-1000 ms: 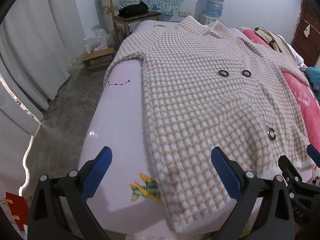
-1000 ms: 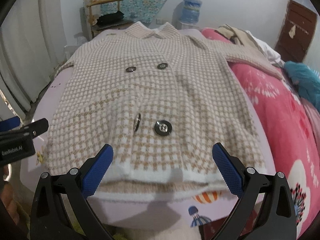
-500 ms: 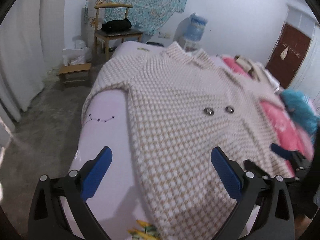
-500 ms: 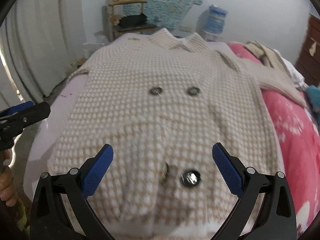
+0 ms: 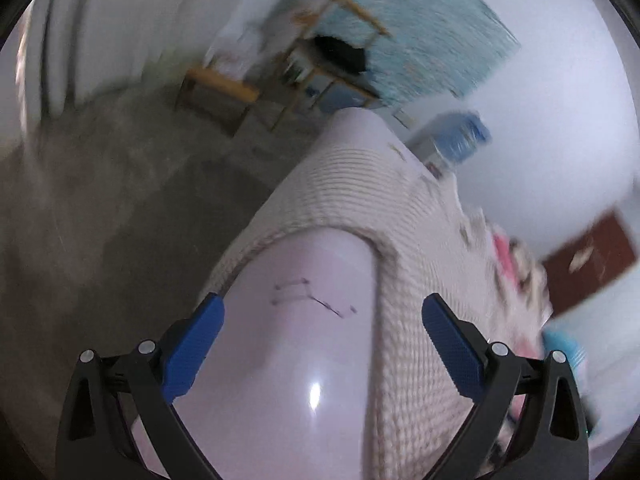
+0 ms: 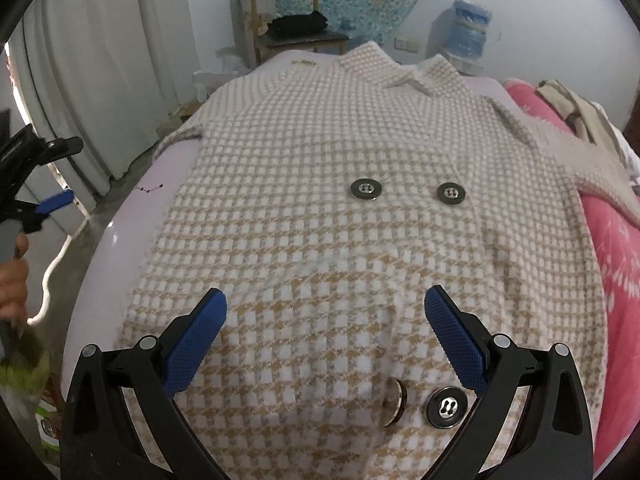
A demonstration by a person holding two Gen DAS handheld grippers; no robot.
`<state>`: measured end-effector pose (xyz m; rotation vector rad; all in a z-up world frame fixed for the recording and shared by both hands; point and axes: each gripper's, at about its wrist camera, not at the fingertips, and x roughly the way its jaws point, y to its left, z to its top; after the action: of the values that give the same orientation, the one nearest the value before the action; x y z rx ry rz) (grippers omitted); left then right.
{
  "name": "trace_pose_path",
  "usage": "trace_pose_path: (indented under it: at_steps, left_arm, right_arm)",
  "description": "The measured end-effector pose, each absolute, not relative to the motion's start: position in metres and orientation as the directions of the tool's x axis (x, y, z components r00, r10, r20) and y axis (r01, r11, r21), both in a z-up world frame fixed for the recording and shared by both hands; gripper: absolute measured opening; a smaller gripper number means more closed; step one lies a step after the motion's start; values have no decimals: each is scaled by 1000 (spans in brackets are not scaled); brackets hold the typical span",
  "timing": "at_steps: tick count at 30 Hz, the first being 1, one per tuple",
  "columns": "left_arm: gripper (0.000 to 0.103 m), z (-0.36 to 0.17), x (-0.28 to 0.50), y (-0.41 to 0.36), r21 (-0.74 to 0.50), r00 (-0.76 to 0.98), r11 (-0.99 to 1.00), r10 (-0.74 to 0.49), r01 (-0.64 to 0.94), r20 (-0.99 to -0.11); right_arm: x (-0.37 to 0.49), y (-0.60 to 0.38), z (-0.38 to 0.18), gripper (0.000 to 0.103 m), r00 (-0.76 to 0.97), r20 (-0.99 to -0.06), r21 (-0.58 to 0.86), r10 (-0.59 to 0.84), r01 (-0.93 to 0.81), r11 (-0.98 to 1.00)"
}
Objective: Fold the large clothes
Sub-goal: 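Grasp the coat's side edge with the left gripper and fold it inward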
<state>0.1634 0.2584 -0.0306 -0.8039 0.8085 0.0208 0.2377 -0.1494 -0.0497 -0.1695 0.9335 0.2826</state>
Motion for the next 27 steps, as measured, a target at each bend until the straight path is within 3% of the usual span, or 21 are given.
trace_pose_path:
  at_steps: [4, 6, 15, 21, 24, 26, 27]
  left_arm:
    - [97, -94, 190, 305, -838, 695, 385, -476, -386, -539]
    - [97, -131, 200, 318, -876, 689, 193, -552, -442, -470]
    - [96, -250, 240, 322, -759, 713, -343, -667, -554, -218]
    - [96, -283, 274, 324, -705, 705, -406, -685, -581, -186]
    - [82, -291, 284, 332, -702, 708, -397, -672, -592, -217]
    - [54, -292, 289, 337, -699, 705, -385, -668, -602, -240]
    - [46, -295, 291, 339, -702, 704, -377, -665, -604, -249]
  right_arm:
    - [243, -147, -52, 95, 551, -820, -21, 152, -295, 955]
    - [244, -147, -52, 95, 552, -822, -25, 143, -287, 958]
    - [253, -142, -51, 95, 553, -827, -58, 100, -261, 964]
    - [260, -146, -53, 95, 548, -833, -68, 75, -235, 970]
    - [263, -152, -53, 95, 549, -834, -72, 58, -213, 974]
    - [265, -156, -54, 95, 550, -834, -71, 51, -198, 978]
    - [266, -159, -54, 95, 550, -834, -69, 49, -192, 979]
